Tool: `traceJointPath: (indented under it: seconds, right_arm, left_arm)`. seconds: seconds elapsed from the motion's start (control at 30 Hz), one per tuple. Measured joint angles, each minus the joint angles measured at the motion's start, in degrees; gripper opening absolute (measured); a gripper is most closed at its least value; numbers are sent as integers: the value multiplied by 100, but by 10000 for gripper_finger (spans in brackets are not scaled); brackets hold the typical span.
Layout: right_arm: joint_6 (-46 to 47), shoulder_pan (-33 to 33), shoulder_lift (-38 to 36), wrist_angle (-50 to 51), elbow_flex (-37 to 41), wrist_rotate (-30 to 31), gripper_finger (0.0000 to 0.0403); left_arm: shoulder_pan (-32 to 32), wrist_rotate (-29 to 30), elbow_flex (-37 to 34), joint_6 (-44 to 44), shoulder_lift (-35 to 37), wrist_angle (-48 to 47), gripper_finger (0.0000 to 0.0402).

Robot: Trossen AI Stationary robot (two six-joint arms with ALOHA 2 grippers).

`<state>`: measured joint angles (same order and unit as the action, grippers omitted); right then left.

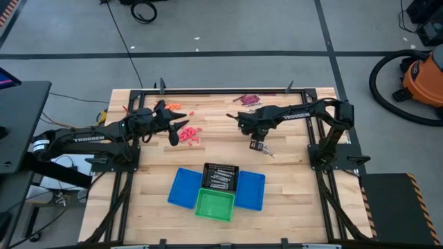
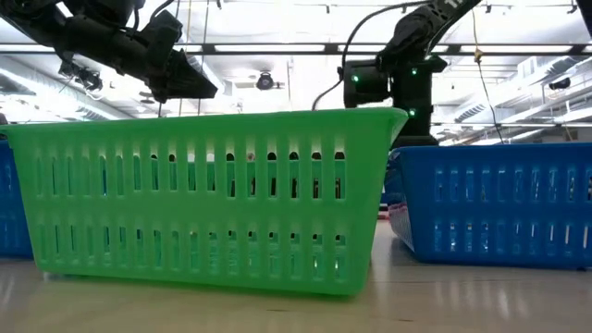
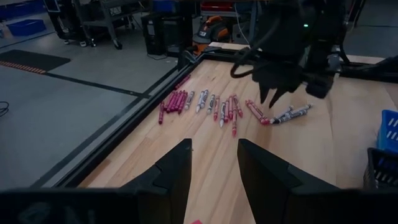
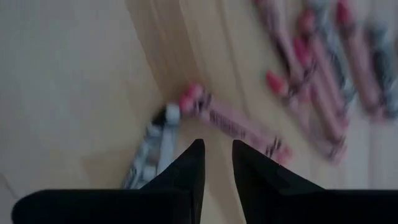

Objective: Sort crayons
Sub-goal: Put the white crayon into the right blue bin

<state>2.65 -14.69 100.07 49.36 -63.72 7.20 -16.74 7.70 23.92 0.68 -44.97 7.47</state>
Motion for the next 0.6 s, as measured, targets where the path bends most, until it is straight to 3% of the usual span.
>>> traceJointPath:
  seconds: [0.17,0.6]
  right_arm:
    - [588,115,0,611,0,-431,88]
    - [1861,833,0,1294,1,-837,88]
  left_arm:
    - [1,-2,0,18,0,-47,141]
    - [-1,-1,0,16,0,-56,141]
